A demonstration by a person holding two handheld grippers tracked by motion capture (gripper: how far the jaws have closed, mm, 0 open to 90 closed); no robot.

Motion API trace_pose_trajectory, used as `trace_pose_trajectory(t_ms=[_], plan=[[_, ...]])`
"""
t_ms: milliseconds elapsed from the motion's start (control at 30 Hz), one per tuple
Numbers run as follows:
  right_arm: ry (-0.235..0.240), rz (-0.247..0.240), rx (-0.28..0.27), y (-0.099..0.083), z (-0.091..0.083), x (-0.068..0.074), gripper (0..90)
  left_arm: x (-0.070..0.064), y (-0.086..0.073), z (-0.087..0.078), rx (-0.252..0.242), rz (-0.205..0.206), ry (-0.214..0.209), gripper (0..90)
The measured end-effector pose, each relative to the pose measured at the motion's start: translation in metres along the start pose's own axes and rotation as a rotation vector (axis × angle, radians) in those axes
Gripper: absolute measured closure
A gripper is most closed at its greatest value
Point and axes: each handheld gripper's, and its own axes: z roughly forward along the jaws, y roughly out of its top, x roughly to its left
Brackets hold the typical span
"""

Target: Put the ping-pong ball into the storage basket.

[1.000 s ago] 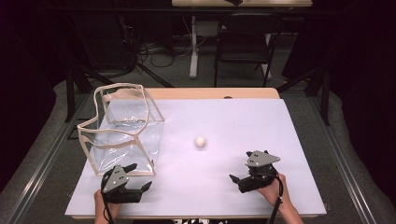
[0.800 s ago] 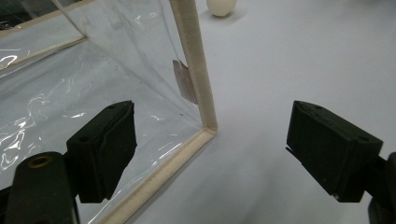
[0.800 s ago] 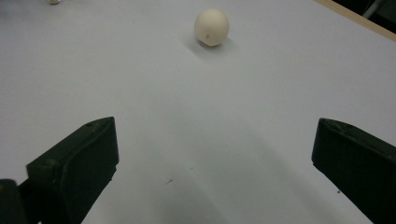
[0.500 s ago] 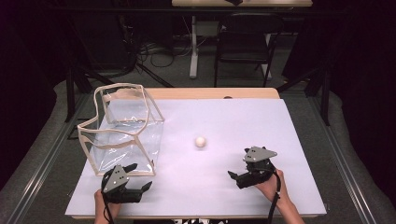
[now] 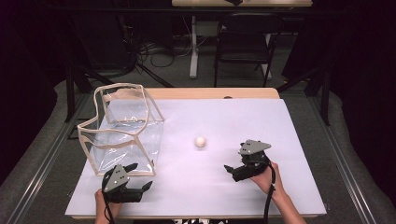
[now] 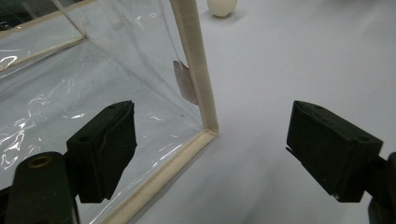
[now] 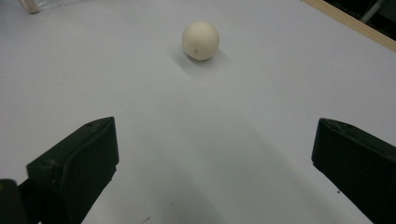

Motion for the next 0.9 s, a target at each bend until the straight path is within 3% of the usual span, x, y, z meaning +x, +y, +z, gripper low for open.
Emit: trace_pose_trajectory(t_ms=[900], plan=[[0.027,0.001,0.014,0.022,0.025,-0.012,0.5,0.001,0.000,0.000,-0.005,0.001,0.001,16.1]])
